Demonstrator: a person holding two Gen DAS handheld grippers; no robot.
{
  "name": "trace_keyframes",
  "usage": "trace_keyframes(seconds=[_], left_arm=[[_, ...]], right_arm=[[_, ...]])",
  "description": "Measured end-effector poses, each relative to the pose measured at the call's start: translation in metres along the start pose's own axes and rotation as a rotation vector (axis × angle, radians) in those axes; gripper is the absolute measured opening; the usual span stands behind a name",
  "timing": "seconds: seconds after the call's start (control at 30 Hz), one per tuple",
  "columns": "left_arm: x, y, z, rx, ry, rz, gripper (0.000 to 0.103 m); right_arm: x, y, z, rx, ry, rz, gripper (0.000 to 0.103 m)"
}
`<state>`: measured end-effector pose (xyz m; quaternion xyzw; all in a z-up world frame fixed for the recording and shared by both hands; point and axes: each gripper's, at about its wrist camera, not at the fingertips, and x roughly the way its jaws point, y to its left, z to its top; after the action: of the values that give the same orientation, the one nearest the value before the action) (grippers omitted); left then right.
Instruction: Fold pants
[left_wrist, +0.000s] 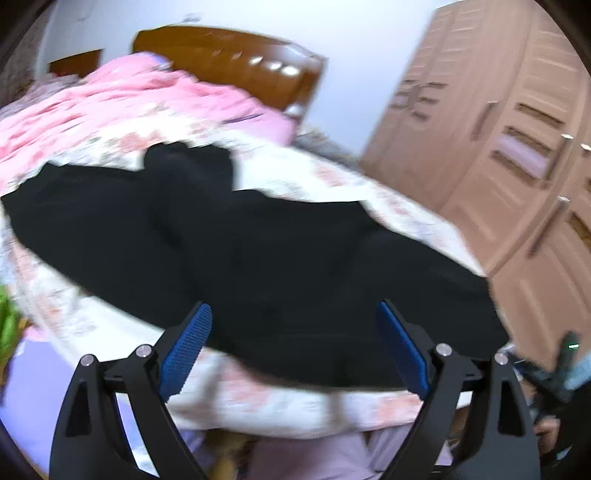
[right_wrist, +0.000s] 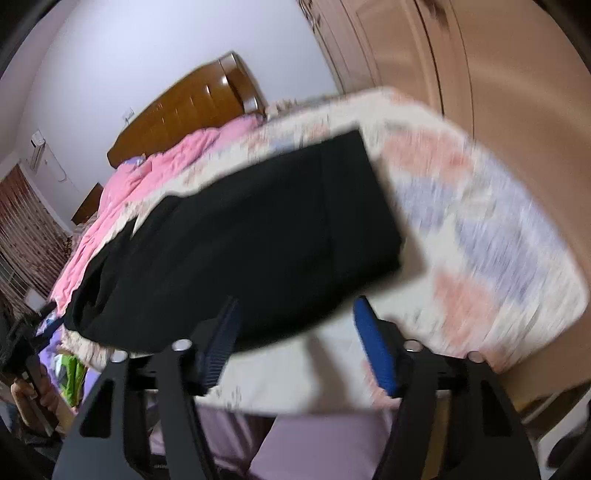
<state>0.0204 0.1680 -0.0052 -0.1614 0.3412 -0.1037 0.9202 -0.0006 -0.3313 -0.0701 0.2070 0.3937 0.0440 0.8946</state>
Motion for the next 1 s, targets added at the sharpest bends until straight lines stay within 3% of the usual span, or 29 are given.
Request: trace_keyframes(seconds=[0.17,0.23,0.4,0.53,0.7,0.87,0.93,0.97,1.0], left_arm=[[0.044,-0.062,-0.012,0.121,0.124,-0.178,0.094],[0.062,-0.081,-0.018,0.162,0.166,-0.215,0.095],[0.099,-0.117,-0.038,0.287,0.232,-0.215,0.095],[0.116,-0.122,-0.050,0.325,0.276,-0.198,0.095],[0.115,-0.118,-0.053,0.342,0.280,-0.199,0.095],[0.118,-0.122,-0.058,0.381,0.281,-0.200,0.101],[0.118,-0.125,-0.061,0.420,0.283,-0.184,0.101],[0.117,-0.125,-0.062,0.427,0.283,-0.184,0.101],[0.115,-0.124,-0.062,0.427,0.283,-0.187,0.101]], right_arm=[[0.016,-0.012,-0.005,0.092,0.020,0.059,0.045],[0.019,-0.007,-0.004,0.090,0.023,0.092,0.042],[0.029,0.001,-0.003,0.075,0.022,0.108,0.041],[0.026,0.000,0.003,0.084,-0.016,0.110,0.016],[0.010,0.002,0.000,0.080,-0.059,0.086,0.005],[0.023,-0.012,-0.004,0.133,0.002,0.086,0.006],[0.016,-0.003,0.000,0.086,-0.003,0.045,0.024],[0.009,0.003,0.003,0.056,-0.017,-0.015,0.029],[0.003,0.007,0.005,0.039,-0.036,-0.038,0.041]])
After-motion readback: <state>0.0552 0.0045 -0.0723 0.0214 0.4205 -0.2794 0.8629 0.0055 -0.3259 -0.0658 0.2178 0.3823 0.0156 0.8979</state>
